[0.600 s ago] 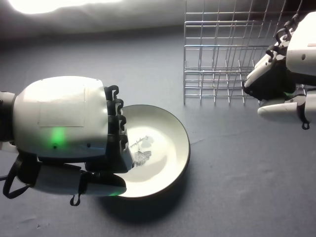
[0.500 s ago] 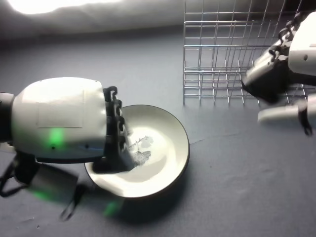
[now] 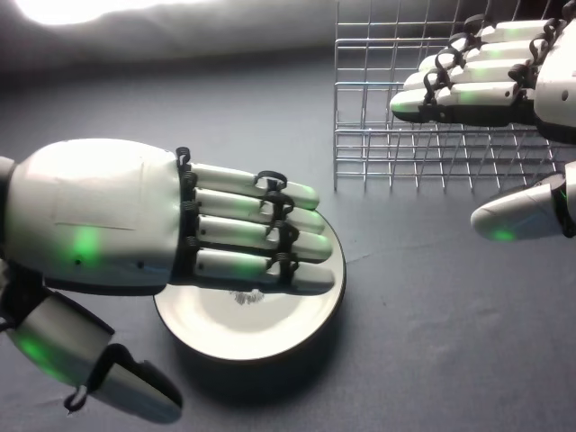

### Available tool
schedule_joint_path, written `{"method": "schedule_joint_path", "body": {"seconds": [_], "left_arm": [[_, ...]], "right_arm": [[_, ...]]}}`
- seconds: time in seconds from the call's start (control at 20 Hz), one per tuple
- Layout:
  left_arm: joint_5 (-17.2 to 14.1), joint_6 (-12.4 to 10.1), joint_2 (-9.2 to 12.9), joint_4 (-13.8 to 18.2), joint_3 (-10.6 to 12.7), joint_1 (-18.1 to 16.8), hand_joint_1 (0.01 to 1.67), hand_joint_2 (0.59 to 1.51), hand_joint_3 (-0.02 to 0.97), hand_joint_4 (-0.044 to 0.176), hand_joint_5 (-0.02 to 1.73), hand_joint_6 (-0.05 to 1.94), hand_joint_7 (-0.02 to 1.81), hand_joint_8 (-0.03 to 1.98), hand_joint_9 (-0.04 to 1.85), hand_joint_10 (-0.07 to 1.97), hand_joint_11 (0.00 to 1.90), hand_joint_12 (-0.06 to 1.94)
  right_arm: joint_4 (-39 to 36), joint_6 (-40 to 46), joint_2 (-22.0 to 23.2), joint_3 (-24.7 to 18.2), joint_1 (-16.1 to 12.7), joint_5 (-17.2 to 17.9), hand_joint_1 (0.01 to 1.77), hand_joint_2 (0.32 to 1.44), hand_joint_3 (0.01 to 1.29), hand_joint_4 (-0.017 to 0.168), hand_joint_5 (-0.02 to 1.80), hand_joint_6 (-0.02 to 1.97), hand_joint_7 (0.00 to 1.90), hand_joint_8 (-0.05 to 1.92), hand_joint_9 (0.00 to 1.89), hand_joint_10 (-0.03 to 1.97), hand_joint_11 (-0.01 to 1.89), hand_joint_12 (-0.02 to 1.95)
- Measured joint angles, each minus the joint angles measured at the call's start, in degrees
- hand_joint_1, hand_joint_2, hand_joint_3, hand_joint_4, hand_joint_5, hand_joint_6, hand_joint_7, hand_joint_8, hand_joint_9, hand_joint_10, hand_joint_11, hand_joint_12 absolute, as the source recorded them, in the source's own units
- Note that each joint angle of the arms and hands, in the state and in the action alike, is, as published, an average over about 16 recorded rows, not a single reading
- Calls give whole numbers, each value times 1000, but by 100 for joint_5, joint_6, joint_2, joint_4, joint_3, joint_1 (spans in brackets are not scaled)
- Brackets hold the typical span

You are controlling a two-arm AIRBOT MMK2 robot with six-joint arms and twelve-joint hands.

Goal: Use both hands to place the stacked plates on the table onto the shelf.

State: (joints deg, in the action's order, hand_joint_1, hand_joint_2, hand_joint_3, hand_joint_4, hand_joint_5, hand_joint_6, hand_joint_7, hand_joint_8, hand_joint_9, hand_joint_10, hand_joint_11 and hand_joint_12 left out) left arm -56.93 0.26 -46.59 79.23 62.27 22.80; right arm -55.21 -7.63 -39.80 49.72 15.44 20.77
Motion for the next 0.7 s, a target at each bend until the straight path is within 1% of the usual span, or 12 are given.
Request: {"method": "schedule_joint_path", "body": {"seconds": [0.1,0.25,0.35,0.5,0.7], "left_arm": [[-35,-262,8,265,56,-125,22,1152,42,3,13,-3,14,-5,16,3,18,-5],[-79,-616,15,718,161,-297,21,1152,42,1,13,-10,17,-13,17,9,14,-12],[-102,-792,7,988,248,-374,20,1153,40,-1,15,-12,19,-15,18,9,14,-14],[-127,-915,-33,1287,399,-413,18,1154,37,-2,18,-12,20,-15,19,9,14,-14],[-128,-871,-130,1570,620,-324,17,1156,36,-3,20,-11,19,-14,17,9,14,-14]], "right_arm": [[-14,-14,-33,54,-2,-20,18,1178,15,5,78,25,79,13,94,18,16,339],[-34,-20,-95,135,-3,-53,18,1178,14,4,81,20,80,15,96,14,16,351],[-50,-22,-142,183,-4,-72,18,1178,14,3,83,18,81,12,98,11,18,356],[-73,-24,-212,250,-3,-86,18,1178,15,4,84,18,82,12,100,11,20,363],[-104,-24,-297,322,21,-69,18,1178,15,3,81,18,82,11,101,11,21,359]]}}
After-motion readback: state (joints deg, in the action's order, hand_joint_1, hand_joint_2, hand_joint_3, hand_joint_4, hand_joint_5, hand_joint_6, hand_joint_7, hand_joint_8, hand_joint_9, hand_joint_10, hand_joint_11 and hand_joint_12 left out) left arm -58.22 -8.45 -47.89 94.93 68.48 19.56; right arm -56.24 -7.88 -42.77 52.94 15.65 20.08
